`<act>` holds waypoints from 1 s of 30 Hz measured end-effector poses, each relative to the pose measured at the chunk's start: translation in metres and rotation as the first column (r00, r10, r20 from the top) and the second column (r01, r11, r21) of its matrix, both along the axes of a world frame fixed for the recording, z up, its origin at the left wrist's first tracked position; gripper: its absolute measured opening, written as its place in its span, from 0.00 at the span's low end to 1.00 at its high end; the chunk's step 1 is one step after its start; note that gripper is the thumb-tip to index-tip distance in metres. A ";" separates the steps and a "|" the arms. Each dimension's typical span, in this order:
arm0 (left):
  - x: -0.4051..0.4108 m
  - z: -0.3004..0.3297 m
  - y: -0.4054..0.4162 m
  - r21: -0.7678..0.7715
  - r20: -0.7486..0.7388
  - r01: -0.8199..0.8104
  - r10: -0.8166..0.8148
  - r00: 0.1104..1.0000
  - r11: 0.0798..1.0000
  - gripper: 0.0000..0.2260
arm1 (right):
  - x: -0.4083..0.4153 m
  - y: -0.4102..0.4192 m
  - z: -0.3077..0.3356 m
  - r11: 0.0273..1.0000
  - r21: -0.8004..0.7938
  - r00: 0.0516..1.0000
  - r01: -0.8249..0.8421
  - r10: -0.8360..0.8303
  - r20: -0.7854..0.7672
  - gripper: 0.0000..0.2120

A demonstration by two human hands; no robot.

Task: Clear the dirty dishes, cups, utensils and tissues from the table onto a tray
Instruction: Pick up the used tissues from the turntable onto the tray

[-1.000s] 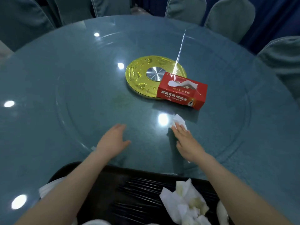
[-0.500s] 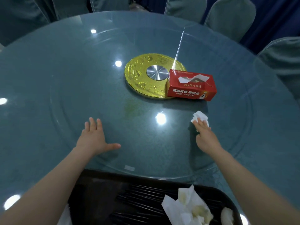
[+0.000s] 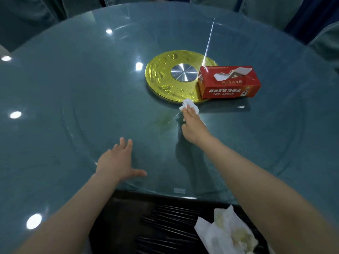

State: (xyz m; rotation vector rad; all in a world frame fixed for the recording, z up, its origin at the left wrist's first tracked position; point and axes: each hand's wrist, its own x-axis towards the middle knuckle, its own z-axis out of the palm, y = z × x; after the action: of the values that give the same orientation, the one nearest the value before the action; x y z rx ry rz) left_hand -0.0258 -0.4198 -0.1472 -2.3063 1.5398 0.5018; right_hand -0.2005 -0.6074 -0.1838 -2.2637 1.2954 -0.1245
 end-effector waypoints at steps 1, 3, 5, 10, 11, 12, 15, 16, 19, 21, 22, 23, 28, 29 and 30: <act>-0.003 0.000 0.000 0.002 0.019 0.011 -0.011 1.000 1.000 0.54 | 0.008 -0.005 0.000 0.999 -0.032 0.999 -0.025 0.024 -0.027 0.31; -0.009 -0.002 0.000 0.001 0.053 0.034 -0.034 0.998 0.999 0.54 | 0.024 -0.014 -0.002 0.993 -0.103 0.993 -0.063 0.053 -0.102 0.29; -0.013 -0.003 -0.001 -0.001 0.059 0.043 -0.043 0.997 0.999 0.54 | 0.038 -0.021 -0.003 0.989 -0.137 0.992 -0.053 0.037 -0.118 0.27; -0.018 -0.004 -0.003 0.011 0.069 0.038 -0.039 0.997 0.999 0.54 | 0.053 -0.031 -0.005 0.983 -0.166 0.994 -0.082 0.068 -0.089 0.25; -0.018 -0.004 -0.003 0.013 0.074 0.040 -0.041 0.996 0.999 0.55 | 0.053 -0.029 -0.005 0.982 -0.143 0.991 -0.121 0.112 -0.069 0.26; -0.018 -0.005 -0.003 0.014 0.078 0.040 -0.041 0.996 0.999 0.55 | 0.053 -0.025 -0.005 0.977 -0.123 0.985 -0.172 0.168 -0.048 0.26; -0.020 -0.004 -0.002 0.012 0.082 0.037 -0.038 0.996 0.999 0.55 | 0.052 -0.010 -0.005 0.940 -0.129 0.949 -0.315 0.316 -0.016 0.26; -0.021 -0.003 -0.002 0.013 0.077 0.033 -0.034 0.996 0.999 0.55 | 0.051 -0.004 -0.005 0.927 -0.135 0.937 -0.349 0.350 -0.017 0.26; -0.022 -0.003 -0.003 0.013 0.068 0.032 -0.033 0.997 0.999 0.55 | 0.045 0.016 -0.007 0.883 -0.140 0.894 -0.448 0.448 -0.033 0.27; -0.024 -0.002 -0.004 0.013 0.061 0.030 -0.031 0.998 0.999 0.55 | 0.037 0.025 -0.007 0.867 -0.132 0.877 -0.480 0.480 -0.038 0.26; -0.025 -0.002 -0.005 0.013 0.058 0.028 -0.029 0.998 1.000 0.55 | 0.034 0.029 -0.007 0.865 -0.125 0.874 -0.486 0.485 -0.038 0.26; -0.026 -0.002 -0.005 0.014 0.057 0.027 -0.028 0.998 1.000 0.55 | 0.030 0.032 -0.006 0.864 -0.120 0.872 -0.489 0.489 -0.035 0.26; -0.031 -0.003 -0.004 0.000 0.062 0.029 -0.029 0.998 1.000 0.55 | 0.002 0.054 -0.005 0.848 -0.093 0.853 -0.522 0.522 -0.034 0.31; -0.032 -0.004 -0.003 -0.010 0.059 0.028 -0.027 0.998 1.000 0.55 | -0.004 0.059 -0.005 0.844 -0.079 0.848 -0.530 0.529 -0.033 0.32; -0.032 -0.006 -0.002 -0.021 0.058 0.028 -0.027 0.998 0.999 0.55 | -0.009 0.062 -0.005 0.844 -0.066 0.846 -0.533 0.532 -0.026 0.33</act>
State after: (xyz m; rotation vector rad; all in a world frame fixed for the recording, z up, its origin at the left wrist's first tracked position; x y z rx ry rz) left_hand -0.0578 -0.4223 -0.1527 -2.2920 1.5555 0.4100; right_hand -0.2099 -0.5452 -0.1892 -2.5966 0.6229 0.0397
